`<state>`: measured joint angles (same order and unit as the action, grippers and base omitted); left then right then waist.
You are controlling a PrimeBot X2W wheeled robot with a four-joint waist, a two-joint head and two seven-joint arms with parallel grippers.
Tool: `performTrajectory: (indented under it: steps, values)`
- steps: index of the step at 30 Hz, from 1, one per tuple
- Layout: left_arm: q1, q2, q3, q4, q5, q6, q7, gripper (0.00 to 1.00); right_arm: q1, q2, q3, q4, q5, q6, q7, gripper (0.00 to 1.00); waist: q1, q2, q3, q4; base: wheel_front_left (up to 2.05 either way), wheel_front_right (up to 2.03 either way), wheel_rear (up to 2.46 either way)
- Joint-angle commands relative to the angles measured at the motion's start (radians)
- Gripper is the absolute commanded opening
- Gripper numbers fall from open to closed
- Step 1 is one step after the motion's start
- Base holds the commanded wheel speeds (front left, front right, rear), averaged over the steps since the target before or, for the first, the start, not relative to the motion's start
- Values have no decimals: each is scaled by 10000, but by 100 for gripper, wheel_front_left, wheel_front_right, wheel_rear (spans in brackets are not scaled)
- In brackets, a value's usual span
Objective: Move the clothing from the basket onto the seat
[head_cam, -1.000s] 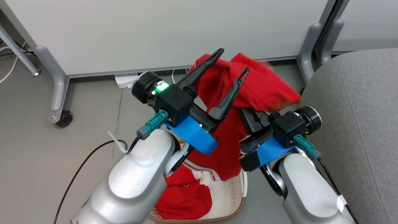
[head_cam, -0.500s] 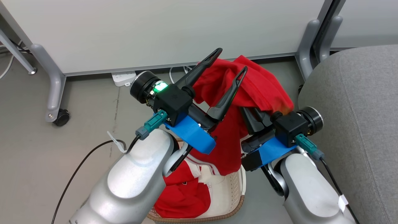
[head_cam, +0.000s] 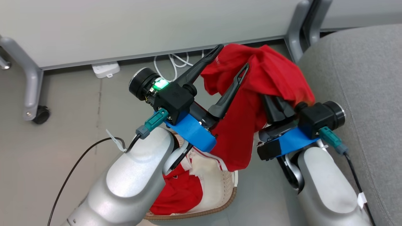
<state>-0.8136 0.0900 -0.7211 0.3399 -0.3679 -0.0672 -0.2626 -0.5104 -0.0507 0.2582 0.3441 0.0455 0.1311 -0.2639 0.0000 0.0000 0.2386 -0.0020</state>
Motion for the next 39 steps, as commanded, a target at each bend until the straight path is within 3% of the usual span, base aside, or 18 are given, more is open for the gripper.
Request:
performTrajectory:
  steps: [1, 27, 39]
  values:
    - [-120, 95, -42, -9, 76, 27, -4, 100, -113, 6, -197, -118, -41, -7, -10, 0, 0, 0, 256, -283, 0, 0, 0]
    - [-688, 330, -1363, 381, 496, -374, 562, 100, 415, 9, -3269, -1469, 403, -7, -10, 0, 0, 0, 2165, -3355, 0, 0, 0]
    - [-714, 355, -2030, 616, 456, -493, 681, 100, 928, 12, -4083, -1516, 791, -7, -9, 0, 0, 0, 2596, -4088, 0, 0, 0]
